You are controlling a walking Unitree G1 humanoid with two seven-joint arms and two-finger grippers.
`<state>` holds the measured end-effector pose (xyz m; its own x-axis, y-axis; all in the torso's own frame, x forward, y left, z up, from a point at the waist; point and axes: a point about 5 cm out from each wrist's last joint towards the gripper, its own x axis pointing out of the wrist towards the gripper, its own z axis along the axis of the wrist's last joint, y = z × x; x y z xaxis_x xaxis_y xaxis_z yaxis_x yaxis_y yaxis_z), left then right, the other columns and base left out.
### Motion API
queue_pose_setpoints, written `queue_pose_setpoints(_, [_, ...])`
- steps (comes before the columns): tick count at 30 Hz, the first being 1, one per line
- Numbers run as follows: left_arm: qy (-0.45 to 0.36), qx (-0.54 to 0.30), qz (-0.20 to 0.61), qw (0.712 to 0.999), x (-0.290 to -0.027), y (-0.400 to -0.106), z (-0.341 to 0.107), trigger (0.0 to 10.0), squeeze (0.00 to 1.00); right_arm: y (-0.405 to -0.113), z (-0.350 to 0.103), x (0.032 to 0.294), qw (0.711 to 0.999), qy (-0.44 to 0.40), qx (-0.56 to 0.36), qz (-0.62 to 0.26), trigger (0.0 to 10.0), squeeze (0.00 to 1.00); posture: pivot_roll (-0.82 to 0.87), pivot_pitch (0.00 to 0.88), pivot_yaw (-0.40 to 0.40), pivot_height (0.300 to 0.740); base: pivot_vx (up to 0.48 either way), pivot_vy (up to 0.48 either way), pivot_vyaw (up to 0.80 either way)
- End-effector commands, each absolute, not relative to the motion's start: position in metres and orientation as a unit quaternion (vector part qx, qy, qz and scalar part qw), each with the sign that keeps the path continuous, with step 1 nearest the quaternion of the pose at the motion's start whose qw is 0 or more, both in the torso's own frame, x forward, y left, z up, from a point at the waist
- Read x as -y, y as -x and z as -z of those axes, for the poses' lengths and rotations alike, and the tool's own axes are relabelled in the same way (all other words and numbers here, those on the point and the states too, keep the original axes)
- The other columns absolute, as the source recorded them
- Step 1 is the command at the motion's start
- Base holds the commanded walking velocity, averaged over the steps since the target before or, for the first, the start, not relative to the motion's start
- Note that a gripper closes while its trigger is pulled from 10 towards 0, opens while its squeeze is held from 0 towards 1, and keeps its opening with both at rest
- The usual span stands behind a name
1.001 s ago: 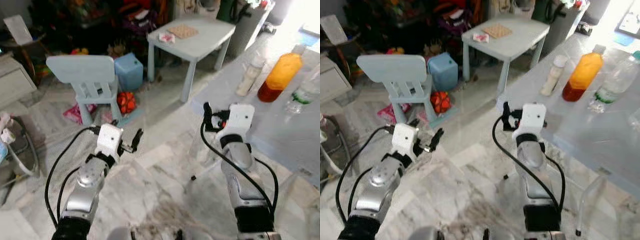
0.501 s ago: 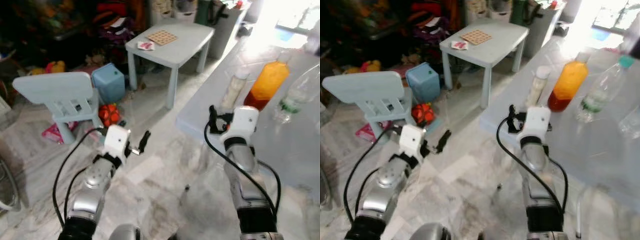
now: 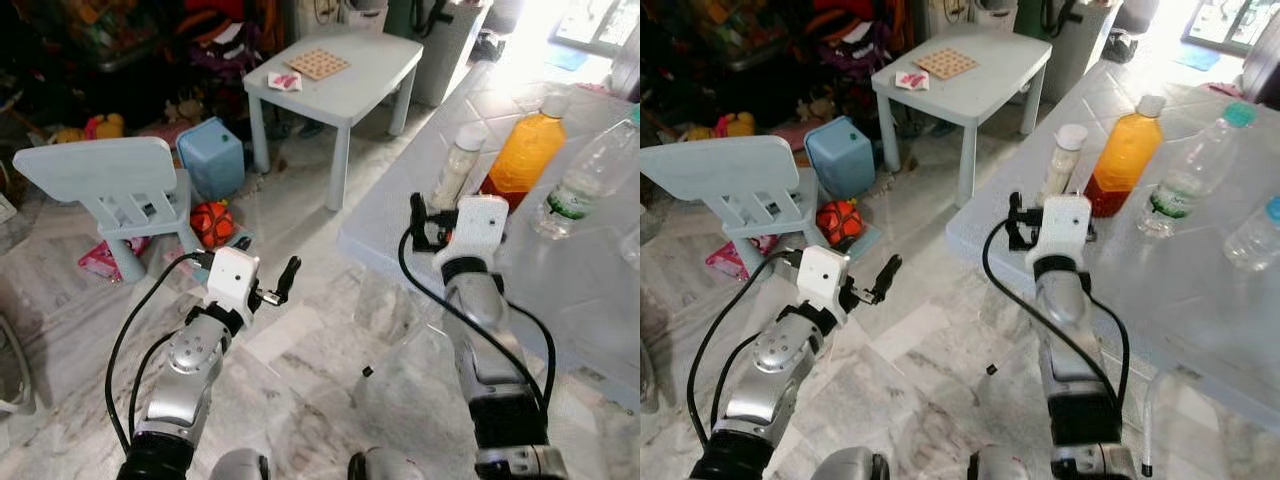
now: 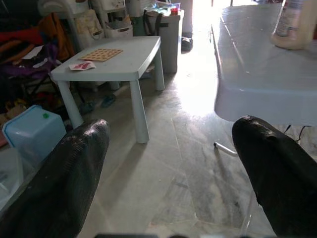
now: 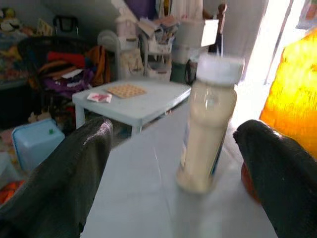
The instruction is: Restocking fridge
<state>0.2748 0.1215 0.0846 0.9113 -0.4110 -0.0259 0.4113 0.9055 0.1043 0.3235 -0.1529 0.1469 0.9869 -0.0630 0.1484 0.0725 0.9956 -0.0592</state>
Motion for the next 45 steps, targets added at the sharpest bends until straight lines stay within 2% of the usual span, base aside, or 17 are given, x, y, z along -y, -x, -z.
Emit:
queue_pose_setpoints(1, [-0.061, 0.003, 0.213, 0.975, -0.123, -0.272, -0.088, 10.0, 0.00, -0.329, -0.148, 0.156, 0.995, 0.037, 0.077, 0.047, 10.0, 0.00, 0.07, 0.092, -0.009, 0.740, 0.000, 0.000, 0.00])
queue_pose_setpoints(9, [-0.066, 0.001, 0.214, 0.975, -0.125, -0.267, -0.089, 10.0, 0.00, -0.340, -0.156, 0.163, 0.991, 0.054, 0.092, 0.078, 10.0, 0.00, 0.10, 0.108, -0.008, 0.740, 0.000, 0.000, 0.00])
queue_pose_setpoints(10, [-0.066, 0.001, 0.215, 0.974, -0.125, -0.266, -0.090, 10.0, 0.00, -0.341, -0.157, 0.163, 0.991, 0.052, 0.094, 0.081, 10.0, 0.64, 0.10, 0.110, -0.006, 0.740, 0.000, 0.000, 0.00])
queue_pose_setpoints(11, [-0.067, 0.000, 0.215, 0.974, -0.125, -0.266, -0.089, 10.0, 0.00, -0.342, -0.157, 0.164, 0.990, 0.056, 0.096, 0.085, 10.0, 1.00, 0.10, 0.110, -0.006, 0.740, 0.000, 0.000, 0.00])
queue_pose_setpoints(18, [-0.070, -0.004, 0.218, 0.974, -0.126, -0.263, -0.089, 10.0, 0.00, -0.344, -0.159, 0.167, 0.986, 0.065, 0.111, 0.104, 10.0, 1.00, 0.10, 0.118, 0.000, 0.740, 0.000, 0.000, 0.00])
queue_pose_setpoints(19, [-0.070, -0.004, 0.218, 0.973, -0.126, -0.263, -0.089, 10.0, 0.00, -0.345, -0.160, 0.168, 0.986, 0.068, 0.113, 0.107, 10.0, 0.84, 0.10, 0.118, 0.000, 0.740, 0.000, 0.000, 0.00])
queue_pose_setpoints(20, [-0.070, -0.004, 0.219, 0.973, -0.126, -0.264, -0.089, 10.0, 0.00, -0.346, -0.161, 0.168, 0.986, 0.066, 0.113, 0.107, 10.0, 0.38, 0.10, 0.120, 0.000, 0.740, 0.000, 0.000, 0.00])
queue_pose_setpoints(22, [-0.070, -0.005, 0.220, 0.973, -0.126, -0.263, -0.089, 10.0, 0.00, -0.348, -0.163, 0.169, 0.985, 0.064, 0.116, 0.111, 10.0, 0.01, 0.10, 0.121, -0.001, 0.740, 0.000, 0.000, 0.00])
queue_pose_setpoints(45, [-0.075, -0.010, 0.227, 0.971, -0.124, -0.260, -0.091, 10.0, 0.00, -0.366, -0.177, 0.179, 0.979, 0.055, 0.138, 0.137, 10.0, 0.00, 0.12, 0.140, 0.010, 0.740, 0.000, 0.000, 0.00])
